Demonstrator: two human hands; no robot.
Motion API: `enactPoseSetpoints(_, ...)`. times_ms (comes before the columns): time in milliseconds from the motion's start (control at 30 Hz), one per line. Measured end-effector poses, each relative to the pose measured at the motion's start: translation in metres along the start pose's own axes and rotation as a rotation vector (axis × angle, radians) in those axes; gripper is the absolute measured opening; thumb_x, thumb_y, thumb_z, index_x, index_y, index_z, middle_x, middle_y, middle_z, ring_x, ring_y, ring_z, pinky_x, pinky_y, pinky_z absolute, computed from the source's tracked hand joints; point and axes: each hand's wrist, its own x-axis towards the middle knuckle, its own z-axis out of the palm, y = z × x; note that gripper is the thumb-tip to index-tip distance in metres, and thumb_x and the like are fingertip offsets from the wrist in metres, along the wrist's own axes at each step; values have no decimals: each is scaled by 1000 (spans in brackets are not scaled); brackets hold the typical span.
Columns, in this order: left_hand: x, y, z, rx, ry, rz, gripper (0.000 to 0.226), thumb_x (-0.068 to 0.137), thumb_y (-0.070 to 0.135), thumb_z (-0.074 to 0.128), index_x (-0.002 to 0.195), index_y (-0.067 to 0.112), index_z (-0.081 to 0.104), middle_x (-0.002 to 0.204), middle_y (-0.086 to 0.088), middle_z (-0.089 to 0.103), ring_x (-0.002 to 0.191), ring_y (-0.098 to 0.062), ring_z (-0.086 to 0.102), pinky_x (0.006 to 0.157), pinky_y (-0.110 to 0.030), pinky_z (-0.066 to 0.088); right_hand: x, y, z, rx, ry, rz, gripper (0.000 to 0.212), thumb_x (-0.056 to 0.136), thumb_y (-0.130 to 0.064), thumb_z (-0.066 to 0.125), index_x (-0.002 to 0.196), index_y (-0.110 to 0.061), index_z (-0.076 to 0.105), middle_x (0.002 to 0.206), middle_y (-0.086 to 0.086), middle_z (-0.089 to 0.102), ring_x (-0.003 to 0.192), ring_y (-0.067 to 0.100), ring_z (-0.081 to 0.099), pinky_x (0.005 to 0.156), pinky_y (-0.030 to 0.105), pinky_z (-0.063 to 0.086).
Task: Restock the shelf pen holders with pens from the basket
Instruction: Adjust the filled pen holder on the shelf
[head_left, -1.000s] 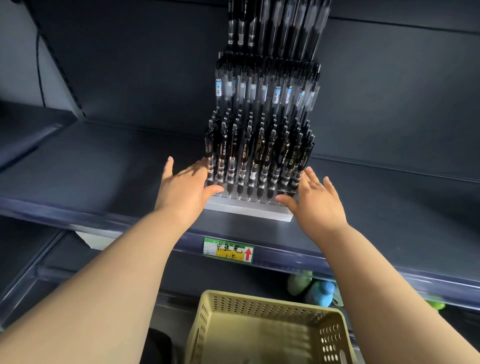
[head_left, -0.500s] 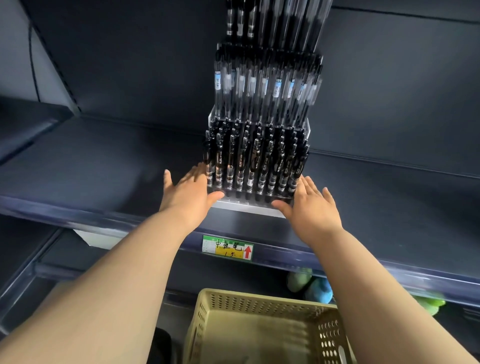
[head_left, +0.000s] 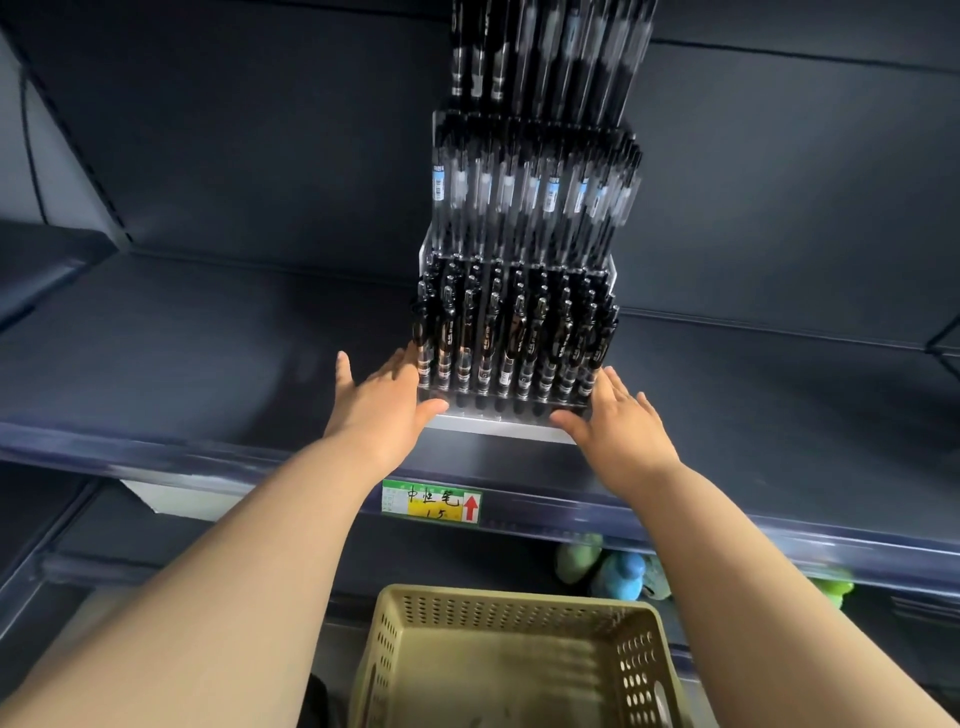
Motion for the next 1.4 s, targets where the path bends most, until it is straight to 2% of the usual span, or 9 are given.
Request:
enactPoseSetpoints(133, -3, 0, -1, 7, 14, -10, 66, 96, 55, 25, 145, 12, 21, 152, -4, 29, 140, -16, 27, 117, -49, -4, -2, 0, -1, 68, -20, -19, 76, 97, -49, 33, 149, -7, -3, 158, 3, 10, 146, 12, -3, 119, 35, 7)
enactPoseSetpoints(300, -22, 5, 2, -84, 56, -18, 70, 98, 50, 24, 150, 12, -4, 157, -5, 14, 145, -14, 8, 117, -41, 0, -24, -3, -4, 82, -74, -14, 78, 97, -50, 31, 148, -10, -13, 158, 5, 4, 146, 14, -3, 118, 30, 3)
enactPoseSetpoints(467, -59, 13, -3, -166, 4, -12, 68, 98, 50, 18, 149, 12, -8, 158, -3, -3, 145, -15, -2, 119, -37, 2, -65, -12, -14, 43, -136, -12, 75, 98, -50, 27, 148, -11, -14, 158, 7, 0, 146, 14, -5, 117, 28, 0)
enactPoseSetpoints(567, -91, 16, -11, -128, 17, 49, 67, 98, 50, 16, 149, 14, -9, 157, -1, -8, 145, -13, -7, 118, -36, -1, -93, -14, -20, -16, -162, -38, 75, 98, -52, 25, 149, -13, -14, 158, 6, -1, 146, 13, -5, 119, 31, 0)
enactPoseSetpoints(733, -128, 16, -31, -86, 71, 99, 67, 98, 51, 18, 150, 15, -4, 158, 0, -7, 145, -14, -7, 118, -38, 0, -119, -20, -48, -144, -127, -80, 73, 97, -56, 21, 150, -14, -8, 159, 0, -5, 146, 14, -6, 119, 34, 2)
enactPoseSetpoints(1000, -113, 25, -38, -95, 76, 131, 64, 99, 48, 18, 150, 15, -3, 158, 0, -7, 145, -14, -7, 117, -38, 1, -111, -17, -62, -191, -97, -49, 72, 97, -56, 19, 150, -14, -7, 158, -1, -7, 145, 13, -7, 119, 34, 1)
enactPoseSetpoints(1133, -99, 26, -19, -81, 30, 154, 64, 99, 47, 19, 150, 15, -2, 158, -1, -6, 145, -14, -7, 117, -38, 1, -97, -12, -47, -148, -90, -51, 71, 98, -54, 21, 150, -14, -5, 158, -1, -6, 146, 13, -6, 119, 33, 1)
enactPoseSetpoints(1300, -87, 11, -16, -54, 68, 104, 64, 99, 48, 17, 150, 14, -3, 158, 0, -6, 145, -14, -5, 117, -38, 2, -82, -11, -40, -105, -37, -80, 70, 98, -53, 21, 150, -14, -3, 159, -1, -4, 145, 12, -6, 119, 31, 0)
enactPoseSetpoints(1400, -71, 4, -2, -17, 27, 53, 67, 98, 51, 14, 149, 13, -5, 158, -2, -7, 145, -15, -7, 119, -38, 1, -61, 3, -24, -14, 8, -56, 68, 98, -50, 24, 151, -13, 3, 159, -1, 2, 146, 11, -3, 119, 29, 1)
